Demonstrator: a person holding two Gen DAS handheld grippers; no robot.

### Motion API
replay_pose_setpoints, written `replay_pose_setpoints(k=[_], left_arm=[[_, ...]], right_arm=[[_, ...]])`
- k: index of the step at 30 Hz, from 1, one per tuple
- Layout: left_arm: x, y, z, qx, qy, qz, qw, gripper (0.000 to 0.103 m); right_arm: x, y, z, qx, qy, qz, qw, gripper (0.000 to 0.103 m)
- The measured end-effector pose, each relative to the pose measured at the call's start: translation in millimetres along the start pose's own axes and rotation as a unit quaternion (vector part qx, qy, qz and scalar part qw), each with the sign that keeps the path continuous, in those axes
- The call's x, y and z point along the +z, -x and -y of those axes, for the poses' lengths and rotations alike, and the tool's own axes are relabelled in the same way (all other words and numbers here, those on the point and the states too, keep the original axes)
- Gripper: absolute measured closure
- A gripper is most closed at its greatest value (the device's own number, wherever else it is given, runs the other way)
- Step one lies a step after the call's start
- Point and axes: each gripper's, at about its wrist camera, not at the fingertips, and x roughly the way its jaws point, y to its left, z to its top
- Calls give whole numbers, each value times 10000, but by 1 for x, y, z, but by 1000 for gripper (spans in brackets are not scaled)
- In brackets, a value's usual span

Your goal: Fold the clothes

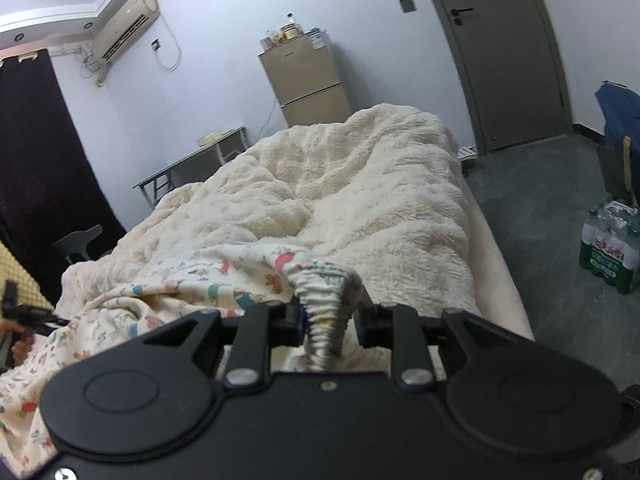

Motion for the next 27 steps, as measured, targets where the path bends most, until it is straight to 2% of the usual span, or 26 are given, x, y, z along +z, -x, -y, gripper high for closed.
replay_pose_setpoints(k=[1,2,3,4,5,6,7,11,17,19,21,22,23,27], left_arm=[[-2,-9,7,-24,49,-109,9999,38],[-4,-18,15,-47,98,-218,9997,39],[-7,-29,24,-20,103,-305,9995,41],[-10,-36,30,26,69,-337,9994,60],[-12,-39,32,53,32,-340,9994,89],[-14,-42,35,59,25,-343,9994,103],[-15,-43,36,51,34,-296,9995,103],[-15,-24,39,110,-134,279,9995,103],[-5,6,43,-218,-512,462,9974,103],[-2,15,44,-327,-638,523,9961,103],[2,25,45,-436,-764,584,9944,86],[3,30,46,-491,-826,614,9935,61],[5,35,46,-545,-889,644,9925,43],[9,29,53,-760,-1615,327,9834,39]], right_arm=[[1,-2,-2,-8,38,14,10000,55],[2,-4,-3,29,79,6,10000,51],[2,-7,-4,80,113,-24,9999,51],[3,-10,-5,111,117,-70,9998,51],[4,-13,-6,144,118,-121,9998,52],[5,-16,-6,187,104,-186,9996,54],[7,-18,-7,217,110,-214,9995,55],[17,-25,-9,178,156,-241,9994,55],[39,-37,-17,262,327,-403,9983,54],[48,-45,-19,566,401,-597,9958,52],[54,-51,-24,900,585,-816,9909,51],[56,-54,-28,1031,726,-917,9878,51],[56,-57,-32,1158,881,-1033,9839,51],[53,-73,-52,1238,1508,-1392,9708,52]])
